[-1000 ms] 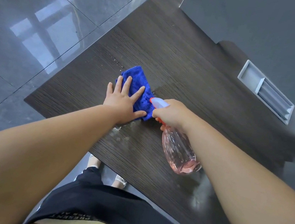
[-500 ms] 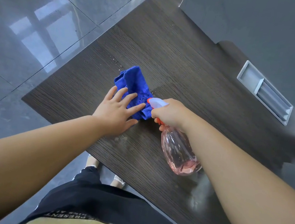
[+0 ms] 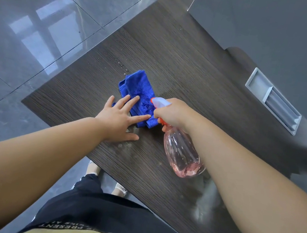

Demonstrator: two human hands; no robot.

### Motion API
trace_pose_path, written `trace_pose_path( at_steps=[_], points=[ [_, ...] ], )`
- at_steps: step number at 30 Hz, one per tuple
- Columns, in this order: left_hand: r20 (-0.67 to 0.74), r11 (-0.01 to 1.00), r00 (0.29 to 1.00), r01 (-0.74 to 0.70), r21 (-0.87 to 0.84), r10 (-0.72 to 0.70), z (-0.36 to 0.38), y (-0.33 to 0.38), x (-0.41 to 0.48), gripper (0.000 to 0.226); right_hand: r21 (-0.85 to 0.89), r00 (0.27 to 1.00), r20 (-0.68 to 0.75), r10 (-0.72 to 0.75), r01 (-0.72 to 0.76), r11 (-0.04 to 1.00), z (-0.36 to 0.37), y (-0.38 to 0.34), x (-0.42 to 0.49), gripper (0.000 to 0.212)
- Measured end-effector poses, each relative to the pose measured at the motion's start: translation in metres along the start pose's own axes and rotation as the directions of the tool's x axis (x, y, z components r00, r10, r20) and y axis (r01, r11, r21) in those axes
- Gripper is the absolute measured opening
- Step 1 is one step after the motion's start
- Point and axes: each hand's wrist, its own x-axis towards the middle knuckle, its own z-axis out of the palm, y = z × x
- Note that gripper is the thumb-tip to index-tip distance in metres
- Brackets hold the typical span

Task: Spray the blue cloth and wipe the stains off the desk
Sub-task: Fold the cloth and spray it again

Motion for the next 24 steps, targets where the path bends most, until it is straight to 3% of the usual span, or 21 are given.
trace_pose_path(
  at_steps=[7, 17, 24],
  points=[
    [0.027, 1.0, 1.0, -0.001, -0.022, 0.001, -0.003, 0.0, 0.001, 0.078, -0.069, 0.998, -0.067, -0.007, 0.002, 0.998, -0.005, -0.02, 0.009, 0.042],
    [0.047, 0.999, 0.999, -0.01, -0.043, 0.012, -0.006, -0.002, 0.002, 0.079, -0.115, 0.998, -0.042, -0.039, 0.034, 0.993, -0.005, -0.028, 0.009, 0.039],
    [0.046, 0.998, 0.999, -0.012, -0.063, 0.015, -0.007, -0.002, 0.002, 0.081, -0.028, 0.996, -0.065, -0.065, 0.064, 0.998, -0.006, -0.03, 0.012, 0.041]
  ],
)
